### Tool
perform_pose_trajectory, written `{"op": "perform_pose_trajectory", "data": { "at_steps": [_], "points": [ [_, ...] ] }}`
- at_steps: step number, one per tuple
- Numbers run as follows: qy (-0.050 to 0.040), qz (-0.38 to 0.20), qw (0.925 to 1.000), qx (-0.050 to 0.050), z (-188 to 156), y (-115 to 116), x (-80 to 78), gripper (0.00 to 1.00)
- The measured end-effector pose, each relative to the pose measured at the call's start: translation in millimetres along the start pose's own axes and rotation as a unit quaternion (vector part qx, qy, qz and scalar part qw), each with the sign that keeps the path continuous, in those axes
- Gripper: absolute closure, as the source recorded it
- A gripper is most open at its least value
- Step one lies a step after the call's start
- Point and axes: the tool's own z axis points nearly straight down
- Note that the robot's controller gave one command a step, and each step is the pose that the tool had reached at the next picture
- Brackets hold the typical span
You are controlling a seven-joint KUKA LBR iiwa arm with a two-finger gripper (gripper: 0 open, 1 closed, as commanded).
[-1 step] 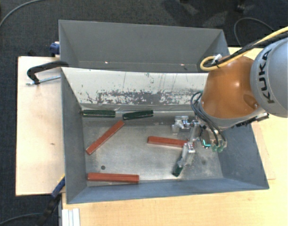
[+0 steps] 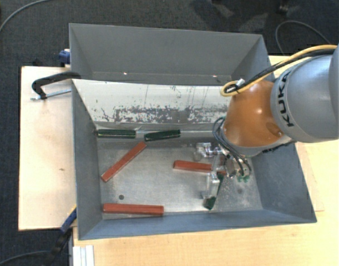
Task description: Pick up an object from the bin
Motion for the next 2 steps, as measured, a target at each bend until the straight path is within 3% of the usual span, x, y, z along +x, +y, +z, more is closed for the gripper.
{"op": "perform_pose_trajectory", "data": {
  "at_steps": [1, 2],
  "points": [
    [-0.0027, 0.0, 1.0, 0.0, -3.9, 0.1, -1.2, 1.0],
    [-0.0101, -0.018, 0.9998, 0.001, -148.6, -5.3, -30.2, 1.0]
  ]
}}
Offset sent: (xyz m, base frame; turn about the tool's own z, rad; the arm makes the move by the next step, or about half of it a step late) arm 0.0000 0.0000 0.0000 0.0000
